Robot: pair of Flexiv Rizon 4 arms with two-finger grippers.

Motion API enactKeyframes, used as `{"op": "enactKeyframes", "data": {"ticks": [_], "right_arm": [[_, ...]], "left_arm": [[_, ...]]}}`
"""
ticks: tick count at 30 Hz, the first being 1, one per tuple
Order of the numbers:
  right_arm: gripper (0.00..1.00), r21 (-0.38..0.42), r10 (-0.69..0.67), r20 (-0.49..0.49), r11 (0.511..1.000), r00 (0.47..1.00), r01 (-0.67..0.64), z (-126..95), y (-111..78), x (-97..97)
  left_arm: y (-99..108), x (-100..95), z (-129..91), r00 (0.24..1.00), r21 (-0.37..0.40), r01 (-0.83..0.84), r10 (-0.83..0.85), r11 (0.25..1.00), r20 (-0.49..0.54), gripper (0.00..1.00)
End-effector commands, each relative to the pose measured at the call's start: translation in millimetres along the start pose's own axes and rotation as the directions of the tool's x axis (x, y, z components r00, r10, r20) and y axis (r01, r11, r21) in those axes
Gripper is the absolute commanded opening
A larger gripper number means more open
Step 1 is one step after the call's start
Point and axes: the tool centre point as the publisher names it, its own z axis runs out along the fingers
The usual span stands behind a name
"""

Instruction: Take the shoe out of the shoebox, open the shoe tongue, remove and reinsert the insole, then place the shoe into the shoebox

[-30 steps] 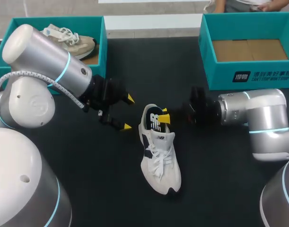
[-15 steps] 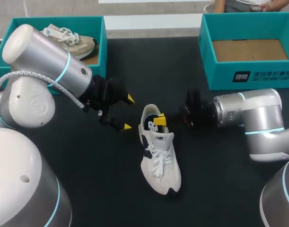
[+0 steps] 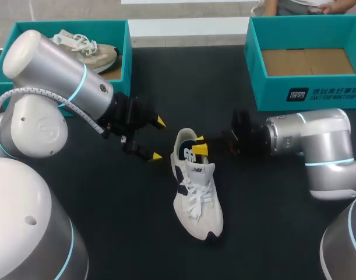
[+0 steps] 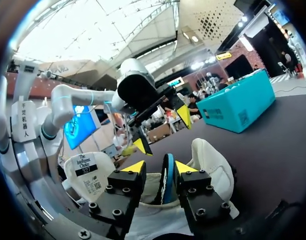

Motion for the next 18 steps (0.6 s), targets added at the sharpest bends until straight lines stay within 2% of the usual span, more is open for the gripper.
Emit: {"op": "enactKeyframes", "data": {"ticks": [1,11,15,18], "right_arm": [[0.45,0.0,-0.013,0.006,1.0,1.0,0.013,0.2,9.7,6.4],[0.48,-0.047,-0.088,0.001,0.995,0.996,0.088,4.4,39.3,8.8],[0.5,-0.054,-0.125,0.031,0.991,0.992,0.126,-3.6,61.6,4.1],[0.49,-0.045,-0.101,0.05,0.994,0.994,0.104,-12.2,71.5,1.0]], "left_arm": [[1.1,0.8,-0.2,1.0,0.002,-0.001,0.001,1.0,0.0,1.0],[1.1,0.8,-0.2,1.0,0.002,-0.001,0.001,1.0,0.0,1.0],[1.1,0.8,-0.2,1.0,0.002,-0.001,0.001,1.0,0.0,1.0],[1.1,0.8,-0.2,1.0,0.002,-0.001,0.001,1.0,0.0,1.0]]}}
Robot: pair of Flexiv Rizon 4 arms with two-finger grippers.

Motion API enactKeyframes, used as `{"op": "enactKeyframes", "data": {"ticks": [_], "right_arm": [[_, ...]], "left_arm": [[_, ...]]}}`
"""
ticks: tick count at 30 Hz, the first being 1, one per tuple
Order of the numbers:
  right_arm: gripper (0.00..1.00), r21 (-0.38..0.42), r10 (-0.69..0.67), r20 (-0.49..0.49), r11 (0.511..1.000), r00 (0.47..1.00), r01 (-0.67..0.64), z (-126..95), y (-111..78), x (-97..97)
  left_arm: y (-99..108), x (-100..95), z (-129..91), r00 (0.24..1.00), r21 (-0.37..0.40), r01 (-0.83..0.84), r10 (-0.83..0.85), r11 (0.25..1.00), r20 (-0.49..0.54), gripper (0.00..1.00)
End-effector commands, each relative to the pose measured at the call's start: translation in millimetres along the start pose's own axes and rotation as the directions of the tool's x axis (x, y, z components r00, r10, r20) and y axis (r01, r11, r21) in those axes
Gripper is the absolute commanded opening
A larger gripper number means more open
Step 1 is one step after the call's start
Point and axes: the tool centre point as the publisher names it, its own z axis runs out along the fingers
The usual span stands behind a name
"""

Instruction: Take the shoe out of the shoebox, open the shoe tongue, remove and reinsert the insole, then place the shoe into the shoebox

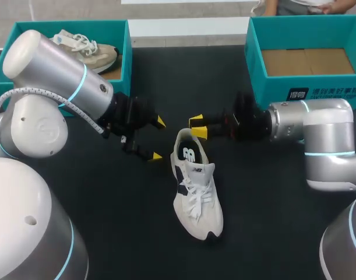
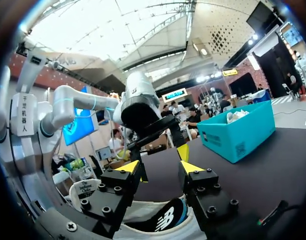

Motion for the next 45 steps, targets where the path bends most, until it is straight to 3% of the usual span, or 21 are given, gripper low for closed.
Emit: {"op": "enactKeyframes", "data": {"ticks": [1,3,5,7,9,12,26,27,28,30,35,38,45], "right_arm": [[0.48,0.041,0.058,0.027,0.997,0.998,-0.059,-11.4,13.5,1.9],[0.46,0.081,0.123,0.045,0.989,0.991,-0.126,-16.2,8.6,0.7],[0.32,0.123,0.161,0.077,0.978,0.984,-0.17,-20.5,4.0,0.1],[0.0,0.157,0.184,0.135,0.966,0.974,-0.204,-23.8,4.3,0.0],[0.0,0.15,0.201,0.239,0.959,0.95,-0.241,-27.7,9.7,0.8],[0.0,0.206,0.176,0.356,0.943,0.918,-0.26,-29.7,24.2,9.0],[0.0,0.206,0.176,0.356,0.943,0.918,-0.26,-29.7,24.2,9.0],[0.0,0.206,0.215,0.448,0.92,0.868,-0.334,-27.7,19.4,7.3],[0.0,0.228,0.153,0.482,0.929,0.863,-0.292,-25.3,16.0,8.5],[0.0,0.192,0.21,0.533,0.914,0.82,-0.358,-22.0,10.9,12.3],[0.0,0.209,0.211,0.602,0.889,0.77,-0.407,-11.6,-0.2,22.8],[0.0,0.264,0.17,0.643,0.866,0.747,-0.424,-8.0,-7.8,27.2],[0.0,0.301,0.166,0.723,0.798,0.671,-0.521,-12.8,-23.5,31.8]], "left_arm": [[1.1,0.8,-0.2,1.0,0.002,-0.001,0.001,1.0,0.0,1.0],[1.1,0.8,-0.2,1.0,0.002,-0.001,0.001,1.0,0.0,1.0],[1.1,0.8,-0.2,1.0,0.002,-0.001,0.001,1.0,0.0,1.0],[1.1,0.8,-0.2,1.0,0.002,-0.001,0.001,1.0,0.0,1.0],[1.1,0.8,-0.2,1.0,0.002,-0.001,0.001,1.0,0.0,1.0],[1.1,0.8,-0.2,1.0,0.002,-0.001,0.001,1.0,0.0,1.0],[1.1,0.8,-0.2,1.0,0.002,-0.001,0.001,1.0,0.0,1.0],[0.9,1.5,-3.6,1.0,-0.002,0.007,-0.007,1.0,-0.011,1.0],[0.1,2.9,-7.6,0.999,-0.011,0.02,-0.02,1.0,-0.026,1.0],[1.2,5.8,-15.7,0.998,-0.048,0.055,-0.057,0.997,-0.04,1.0],[4.3,10.2,-31.1,0.994,-0.128,0.08,-0.089,0.988,-0.064,1.0],[5.3,10.9,-41.9,0.992,-0.15,0.103,-0.113,0.983,-0.062,1.0],[4.1,10.6,-75.6,0.986,-0.208,0.158,-0.164,0.965,-0.015,1.0]]}}
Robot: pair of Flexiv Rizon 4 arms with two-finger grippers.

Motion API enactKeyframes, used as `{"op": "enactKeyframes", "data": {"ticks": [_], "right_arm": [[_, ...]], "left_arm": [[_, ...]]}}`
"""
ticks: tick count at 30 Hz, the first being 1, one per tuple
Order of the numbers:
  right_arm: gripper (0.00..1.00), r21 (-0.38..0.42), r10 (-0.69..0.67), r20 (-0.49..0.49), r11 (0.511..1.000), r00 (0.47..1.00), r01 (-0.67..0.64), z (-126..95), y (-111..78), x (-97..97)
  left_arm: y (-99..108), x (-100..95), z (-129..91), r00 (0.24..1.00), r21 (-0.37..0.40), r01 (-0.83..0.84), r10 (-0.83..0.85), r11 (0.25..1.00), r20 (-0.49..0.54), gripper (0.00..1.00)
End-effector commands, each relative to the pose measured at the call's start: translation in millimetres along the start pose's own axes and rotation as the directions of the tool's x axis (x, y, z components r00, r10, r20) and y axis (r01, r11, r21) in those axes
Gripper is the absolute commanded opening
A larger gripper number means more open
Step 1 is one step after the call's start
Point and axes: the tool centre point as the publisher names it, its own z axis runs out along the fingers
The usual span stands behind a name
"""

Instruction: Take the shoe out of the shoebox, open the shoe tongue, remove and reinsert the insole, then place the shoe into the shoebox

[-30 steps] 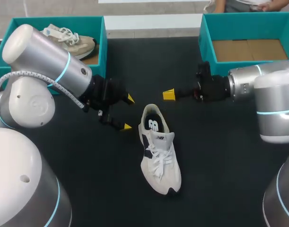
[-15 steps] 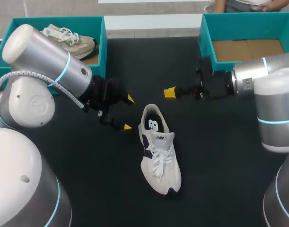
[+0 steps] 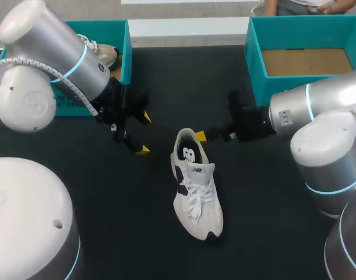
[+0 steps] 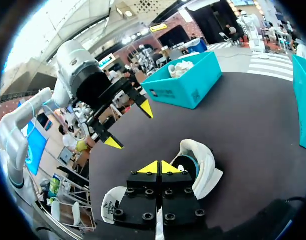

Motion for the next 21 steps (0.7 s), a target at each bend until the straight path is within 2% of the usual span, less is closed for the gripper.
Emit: {"op": "enactKeyframes", "data": {"ticks": [1,7,8,14,21], "right_arm": [[0.0,0.108,0.003,0.203,0.994,0.979,-0.026,2.0,-2.1,0.5],[0.0,0.154,0.037,0.244,0.985,0.969,-0.076,1.9,-6.1,-2.5],[0.0,0.132,0.028,0.238,0.989,0.971,-0.061,0.5,-4.6,0.0],[0.0,0.132,0.028,0.238,0.989,0.971,-0.061,0.5,-4.6,0.0],[0.0,0.132,0.028,0.238,0.989,0.971,-0.061,0.5,-4.6,0.0]], "left_arm": [[2.5,8.2,-32.9,1.0,-0.045,0.016,-0.015,0.999,0.024,1.0],[2.7,7.4,-41.8,0.999,-0.066,0.028,-0.026,0.997,0.035,1.0],[2.8,7.6,-43.5,0.999,-0.068,0.03,-0.027,0.997,0.038,1.0],[7.8,5.8,-53.4,0.997,-0.082,0.063,-0.058,0.995,0.059,1.0],[12.8,5.9,-83.7,0.989,-0.101,0.11,-0.099,0.989,0.105,1.0]]}}
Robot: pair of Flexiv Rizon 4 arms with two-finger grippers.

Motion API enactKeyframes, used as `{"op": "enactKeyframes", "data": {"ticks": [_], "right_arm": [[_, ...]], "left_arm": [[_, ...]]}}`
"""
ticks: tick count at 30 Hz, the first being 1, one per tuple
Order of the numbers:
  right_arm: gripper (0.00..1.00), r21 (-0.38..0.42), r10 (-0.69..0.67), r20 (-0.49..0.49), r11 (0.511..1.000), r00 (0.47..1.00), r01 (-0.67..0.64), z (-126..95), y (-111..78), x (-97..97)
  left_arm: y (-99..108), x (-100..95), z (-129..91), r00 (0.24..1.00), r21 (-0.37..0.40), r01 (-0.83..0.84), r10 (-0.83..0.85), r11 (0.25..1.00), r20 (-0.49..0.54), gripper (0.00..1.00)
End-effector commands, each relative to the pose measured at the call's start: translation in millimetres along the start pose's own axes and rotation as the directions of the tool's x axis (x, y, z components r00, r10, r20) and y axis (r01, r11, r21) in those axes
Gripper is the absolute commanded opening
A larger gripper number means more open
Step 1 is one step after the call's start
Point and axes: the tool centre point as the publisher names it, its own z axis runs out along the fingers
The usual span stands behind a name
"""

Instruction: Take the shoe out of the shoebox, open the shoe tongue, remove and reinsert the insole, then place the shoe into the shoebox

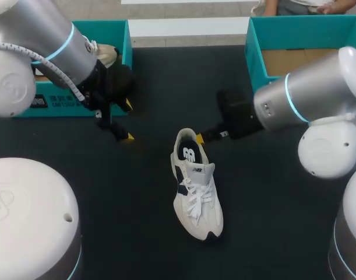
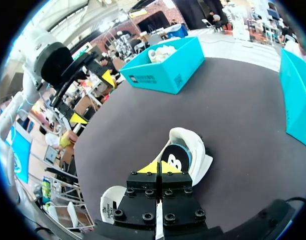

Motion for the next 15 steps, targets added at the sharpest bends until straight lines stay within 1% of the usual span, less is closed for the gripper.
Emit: {"op": "enactKeyframes", "data": {"ticks": [1,2,3,4,6,7,8,10,11,15], "right_arm": [[0.0,0.006,0.001,0.064,1.0,0.998,-0.001,-1.1,0.8,3.2],[0.0,0.006,0.001,0.064,1.0,0.998,-0.001,-1.1,0.8,3.2],[0.0,0.045,0.017,0.089,0.999,0.996,-0.021,-0.1,-0.4,4.8],[0.0,0.05,0.018,0.112,0.998,0.994,-0.024,0.6,-1.2,5.1],[0.0,0.073,0.037,0.161,0.996,0.986,-0.049,0.9,-2.1,7.5],[0.0,0.07,0.041,0.164,0.996,0.986,-0.054,1.2,-2.4,8.7],[0.0,0.083,0.051,0.179,0.994,0.983,-0.067,0.8,-2.5,10.1],[0.0,0.101,0.063,0.206,0.991,0.976,-0.086,0.7,-2.6,11.9],[0.0,0.104,0.069,0.233,0.99,0.97,-0.096,0.7,-2.8,12.6],[0.0,0.139,0.09,0.28,0.981,0.956,-0.133,1.2,-4.2,12.9]], "left_arm": [[8.7,4.6,-27.8,0.999,-0.008,0.032,-0.032,0.999,0.03,1.0],[11.7,2.8,-30.7,0.999,-0.008,0.04,-0.04,0.999,0.03,1.0],[13.3,2.2,-33.8,0.998,-0.001,0.047,-0.047,0.999,0.028,1.0],[14.8,1.2,-35.9,0.998,0.002,0.054,-0.054,0.999,0.027,1.0],[17.3,0.2,-42.1,0.998,0.039,0.055,-0.056,0.998,0.02,1.0],[18.2,-0.2,-44.8,0.998,0.045,0.054,-0.055,0.998,0.025,1.0],[19.8,-0.6,-47.1,0.999,0.039,0.044,-0.045,0.998,0.027,1.0],[20.4,-0.7,-52.8,0.999,0.046,0.031,-0.032,0.998,0.032,1.0],[19.8,-0.6,-54.9,0.999,0.057,0.013,-0.014,0.998,0.03,1.0],[15.5,2.2,-59.3,0.999,0.11,-0.049,0.048,0.993,0.01,1.0]]}}
